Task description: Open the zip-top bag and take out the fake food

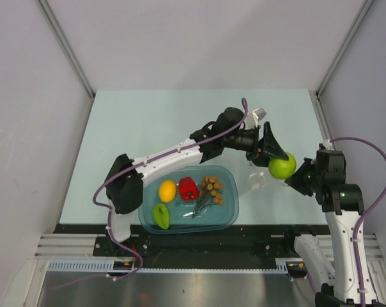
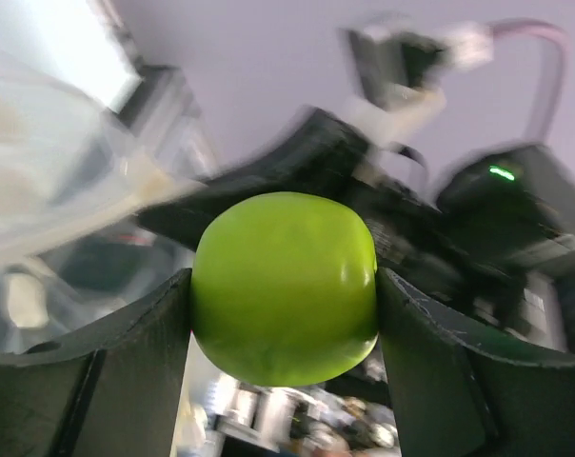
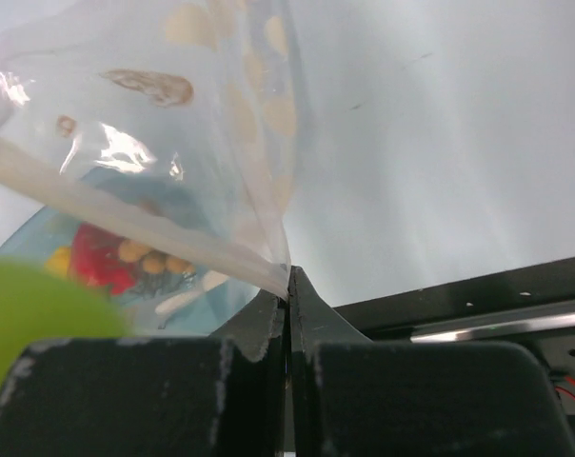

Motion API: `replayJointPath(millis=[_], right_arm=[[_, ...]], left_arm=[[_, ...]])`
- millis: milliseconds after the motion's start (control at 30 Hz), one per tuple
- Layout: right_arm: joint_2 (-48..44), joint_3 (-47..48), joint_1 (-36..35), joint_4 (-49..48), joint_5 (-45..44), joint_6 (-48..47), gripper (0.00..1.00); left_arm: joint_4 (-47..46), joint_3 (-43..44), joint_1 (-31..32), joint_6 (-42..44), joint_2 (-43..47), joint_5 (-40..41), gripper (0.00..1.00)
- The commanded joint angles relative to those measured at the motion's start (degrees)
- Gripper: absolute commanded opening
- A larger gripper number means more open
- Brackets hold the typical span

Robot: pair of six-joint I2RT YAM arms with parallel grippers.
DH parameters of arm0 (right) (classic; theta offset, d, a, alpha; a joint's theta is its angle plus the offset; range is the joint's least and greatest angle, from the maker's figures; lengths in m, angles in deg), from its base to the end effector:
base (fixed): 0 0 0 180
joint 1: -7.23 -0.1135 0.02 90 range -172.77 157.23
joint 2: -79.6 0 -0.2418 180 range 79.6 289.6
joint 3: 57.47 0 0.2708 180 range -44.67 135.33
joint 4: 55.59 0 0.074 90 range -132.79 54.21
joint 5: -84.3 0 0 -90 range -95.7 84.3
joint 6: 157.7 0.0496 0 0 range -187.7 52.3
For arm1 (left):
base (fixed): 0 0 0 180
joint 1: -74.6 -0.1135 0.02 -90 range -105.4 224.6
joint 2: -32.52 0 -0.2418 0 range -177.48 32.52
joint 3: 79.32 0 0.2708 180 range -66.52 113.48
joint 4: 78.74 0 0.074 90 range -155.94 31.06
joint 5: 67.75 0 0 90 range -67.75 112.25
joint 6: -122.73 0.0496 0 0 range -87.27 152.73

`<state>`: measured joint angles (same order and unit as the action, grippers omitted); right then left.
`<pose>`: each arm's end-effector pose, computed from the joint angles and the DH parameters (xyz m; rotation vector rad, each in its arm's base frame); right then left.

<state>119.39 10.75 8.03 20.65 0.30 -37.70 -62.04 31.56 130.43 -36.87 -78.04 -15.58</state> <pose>0.1552 0.0030 0.3058 0.5980 2.3561 0.3596 0.2468 -0.4178 0.3095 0.3147 2.3912 -1.9208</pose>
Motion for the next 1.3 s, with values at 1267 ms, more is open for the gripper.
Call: replayJointPath(millis=[1267], right_arm=[[15.9, 17.7, 0.9, 1.3, -9.8, -6.6, 0.00]], left_arm=[[25.1, -8.3, 0.1, 42.9, 22.2, 14.3, 0.00]])
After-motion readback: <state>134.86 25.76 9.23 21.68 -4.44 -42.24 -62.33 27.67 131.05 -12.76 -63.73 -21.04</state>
